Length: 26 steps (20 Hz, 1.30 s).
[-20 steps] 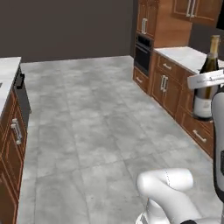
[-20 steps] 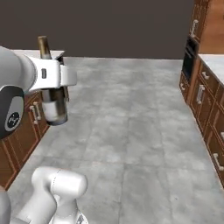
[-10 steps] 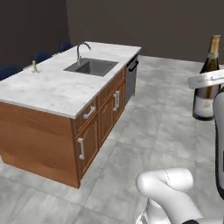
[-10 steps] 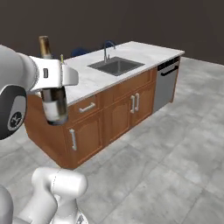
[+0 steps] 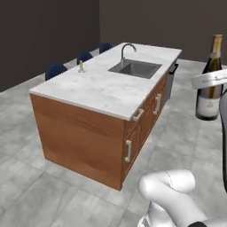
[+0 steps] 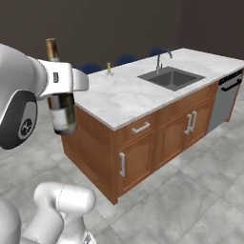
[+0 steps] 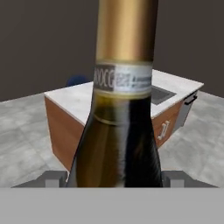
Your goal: Get the candle and the wine from the cabinet and move them to the dining counter.
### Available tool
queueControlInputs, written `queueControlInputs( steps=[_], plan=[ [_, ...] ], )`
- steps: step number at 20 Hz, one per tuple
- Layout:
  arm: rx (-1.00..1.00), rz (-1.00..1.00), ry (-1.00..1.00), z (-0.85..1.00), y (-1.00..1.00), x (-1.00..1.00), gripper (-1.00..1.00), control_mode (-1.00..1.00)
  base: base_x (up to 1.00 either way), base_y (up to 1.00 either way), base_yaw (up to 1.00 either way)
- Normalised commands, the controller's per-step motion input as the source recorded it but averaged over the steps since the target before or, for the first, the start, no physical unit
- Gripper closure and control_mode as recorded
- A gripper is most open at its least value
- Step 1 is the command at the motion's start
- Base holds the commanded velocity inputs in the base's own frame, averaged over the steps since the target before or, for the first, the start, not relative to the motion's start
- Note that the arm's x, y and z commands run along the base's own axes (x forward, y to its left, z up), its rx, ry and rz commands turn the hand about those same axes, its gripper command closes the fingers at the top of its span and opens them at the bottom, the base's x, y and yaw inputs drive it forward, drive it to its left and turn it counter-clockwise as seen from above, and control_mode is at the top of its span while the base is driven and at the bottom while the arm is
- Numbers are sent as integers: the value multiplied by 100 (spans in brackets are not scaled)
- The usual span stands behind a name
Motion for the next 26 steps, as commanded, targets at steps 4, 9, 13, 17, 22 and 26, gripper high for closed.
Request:
queueControlInputs(
  steps=[4,9,13,17,22,26],
  plan=[
    [0,0,0,0,0,0,100,100,99,100,-3],
    [0,0,0,0,0,0,100,100,87,100,-23],
    [0,0,0,0,0,0,100,100,55,100,-34],
    [0,0,0,0,0,0,100,100,33,100,-40],
    [0,0,0,0,0,0,100,100,30,100,-45],
    [0,0,0,0,0,0,100,100,28,100,-50]
  ],
)
